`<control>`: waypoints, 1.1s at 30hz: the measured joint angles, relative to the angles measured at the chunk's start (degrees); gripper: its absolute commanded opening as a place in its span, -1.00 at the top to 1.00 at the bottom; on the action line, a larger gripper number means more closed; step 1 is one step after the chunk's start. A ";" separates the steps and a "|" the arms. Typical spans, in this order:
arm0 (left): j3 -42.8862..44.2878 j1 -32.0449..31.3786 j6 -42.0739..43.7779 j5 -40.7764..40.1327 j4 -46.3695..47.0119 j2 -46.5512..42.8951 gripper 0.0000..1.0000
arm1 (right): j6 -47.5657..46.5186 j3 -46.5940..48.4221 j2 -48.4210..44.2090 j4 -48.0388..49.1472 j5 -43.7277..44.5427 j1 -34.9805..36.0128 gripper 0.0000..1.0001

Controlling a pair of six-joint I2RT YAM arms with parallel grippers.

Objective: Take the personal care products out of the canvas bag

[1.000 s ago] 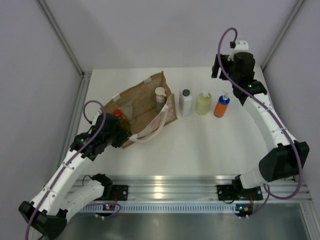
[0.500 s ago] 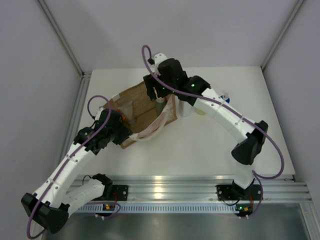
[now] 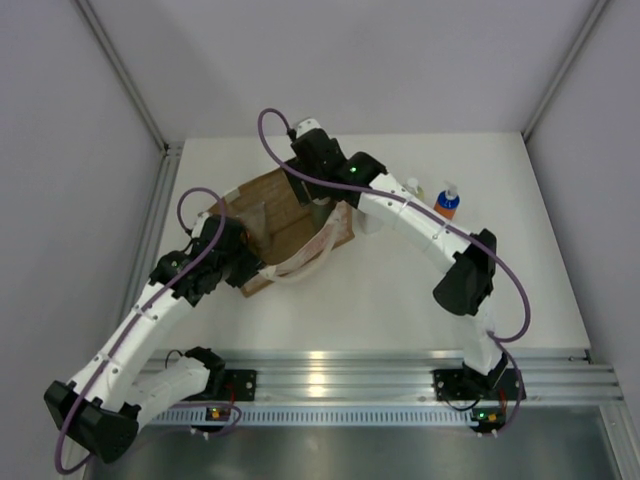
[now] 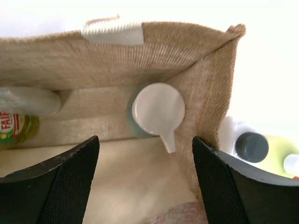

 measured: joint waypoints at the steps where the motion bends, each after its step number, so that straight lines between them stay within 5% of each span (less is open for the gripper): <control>1: 0.02 0.00 0.07 0.00 0.02 0.07 0.30 | -0.15 0.52 0.22 0.00 0.33 -0.13 -0.57; 19: 0.11 0.00 0.81 0.00 0.11 0.42 0.29 | -3.65 5.25 9.14 0.02 -6.62 -4.68 -0.55; 33: 0.33 0.00 0.79 -0.02 0.09 0.42 0.29 | -4.52 5.90 9.75 0.00 -11.54 -6.47 -0.04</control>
